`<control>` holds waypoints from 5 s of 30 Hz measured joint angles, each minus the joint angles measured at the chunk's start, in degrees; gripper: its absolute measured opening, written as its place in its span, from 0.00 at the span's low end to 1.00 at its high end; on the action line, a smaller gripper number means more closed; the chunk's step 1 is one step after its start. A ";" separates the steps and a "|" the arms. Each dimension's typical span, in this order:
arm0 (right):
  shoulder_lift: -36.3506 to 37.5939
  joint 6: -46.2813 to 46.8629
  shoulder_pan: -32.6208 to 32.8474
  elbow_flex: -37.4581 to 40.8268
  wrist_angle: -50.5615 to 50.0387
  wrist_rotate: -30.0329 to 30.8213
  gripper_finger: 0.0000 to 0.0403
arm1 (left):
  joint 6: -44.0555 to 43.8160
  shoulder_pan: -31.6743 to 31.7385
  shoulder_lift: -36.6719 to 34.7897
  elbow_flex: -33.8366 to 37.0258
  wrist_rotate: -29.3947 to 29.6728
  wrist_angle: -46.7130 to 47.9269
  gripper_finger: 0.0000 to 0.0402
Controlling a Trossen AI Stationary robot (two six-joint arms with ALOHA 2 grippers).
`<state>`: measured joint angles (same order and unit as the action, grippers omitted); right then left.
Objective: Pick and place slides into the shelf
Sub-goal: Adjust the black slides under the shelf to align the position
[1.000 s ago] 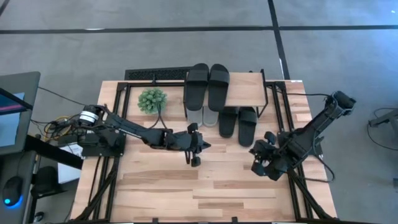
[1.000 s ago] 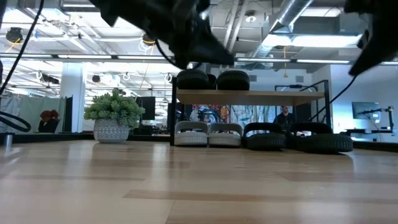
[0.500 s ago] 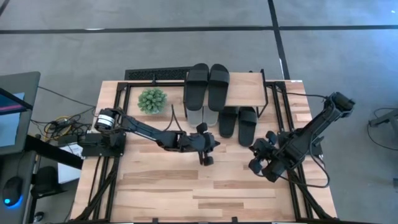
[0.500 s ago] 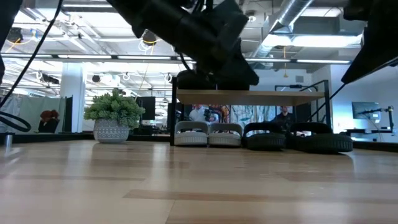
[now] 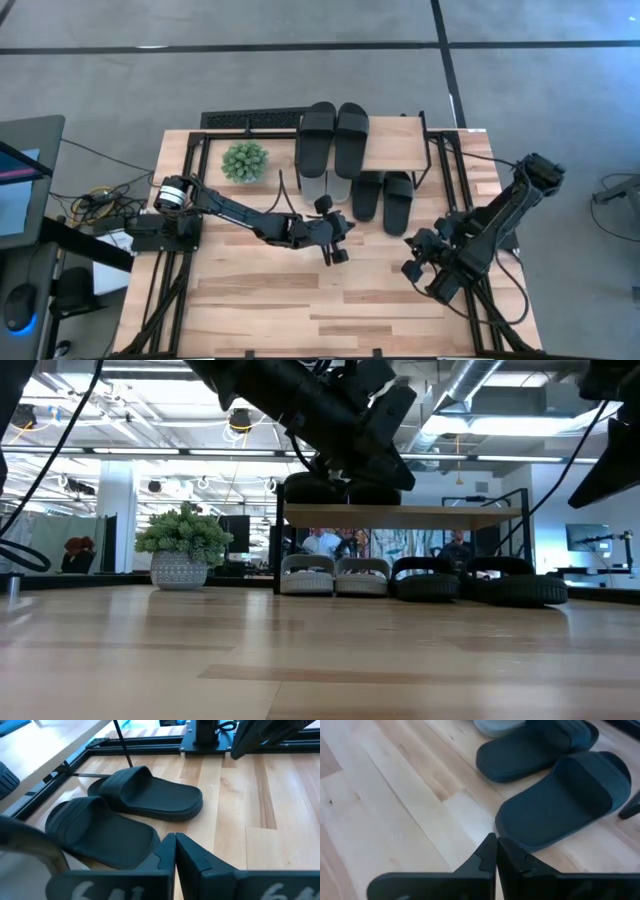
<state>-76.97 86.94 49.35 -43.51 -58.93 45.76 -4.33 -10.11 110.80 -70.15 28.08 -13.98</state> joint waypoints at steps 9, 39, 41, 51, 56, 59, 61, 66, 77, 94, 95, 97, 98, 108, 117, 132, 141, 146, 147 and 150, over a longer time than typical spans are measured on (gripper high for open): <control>-4.62 5.19 1.26 0.00 2.26 0.19 0.00 | -0.88 0.09 0.00 0.00 -0.81 -0.07 0.00; -6.79 14.39 2.11 2.85 8.70 8.09 0.00 | -5.53 -0.20 0.74 0.01 -6.95 -1.64 0.00; -6.79 15.42 2.11 3.44 8.71 8.09 0.00 | -6.46 -0.20 2.04 0.08 -7.70 -2.52 0.00; -6.77 14.78 2.71 4.33 8.39 5.40 0.00 | -8.27 -2.16 12.31 -7.85 -7.65 -5.12 0.00; -6.77 14.76 3.92 4.47 7.72 4.45 0.00 | -7.49 -1.67 15.01 -11.71 -5.58 -3.60 0.00; -7.95 14.72 3.78 4.50 7.08 2.17 0.00 | -7.64 -0.93 15.77 -13.29 -4.23 -1.66 0.00; -9.12 15.21 3.77 4.56 6.85 1.67 0.00 | -8.23 -0.33 16.10 -13.27 -3.53 -0.05 0.00; -13.20 18.38 3.77 4.52 7.31 1.76 0.00 | -8.80 1.13 16.22 -13.34 -2.33 1.83 0.00; -18.15 19.62 3.51 4.52 9.39 5.05 0.00 | -8.21 3.18 16.17 -13.31 -2.19 4.31 0.00; -21.37 19.62 0.25 4.52 11.13 7.04 0.00 | -7.85 4.60 18.28 -13.33 -5.19 5.24 0.00; -21.37 19.62 0.23 4.52 11.18 7.06 0.00 | -8.30 4.61 18.57 -13.26 -5.30 5.89 0.00; -21.37 19.64 0.31 4.52 11.22 7.05 0.00 | -8.75 4.59 18.80 -13.20 -5.27 5.84 0.00; -21.37 19.63 0.36 4.52 11.24 7.06 0.00 | -8.89 4.59 18.77 -13.23 -5.06 5.58 0.00; -21.37 19.56 -1.04 4.52 11.25 7.86 0.00 | -8.73 5.87 18.69 -13.31 -3.72 4.29 0.00; -21.33 19.16 -3.47 7.02 14.31 7.54 0.00 | -8.38 6.65 18.69 -13.31 -4.20 4.13 0.00; -21.33 19.07 -4.51 7.39 14.49 7.19 0.00 | -7.47 8.59 18.69 -13.31 -6.24 3.76 0.00; -21.33 19.03 -7.01 8.73 14.20 6.62 0.00 | -7.46 8.69 18.69 -13.31 -6.29 2.91 0.00; -21.33 18.76 -9.08 9.03 14.22 6.74 0.00 | -7.46 9.35 18.69 -13.31 -6.41 2.83 0.00; -21.33 18.11 -9.50 9.03 14.31 6.78 0.00 | -7.46 9.55 18.69 -13.31 -6.40 2.64 0.00; -21.33 17.59 -10.81 9.03 14.42 6.80 0.00 | -7.46 10.06 18.69 -13.31 -6.40 1.68 0.00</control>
<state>-98.30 104.53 38.54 -34.48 -44.50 52.56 -11.79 -0.05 129.49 -83.46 21.67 -12.29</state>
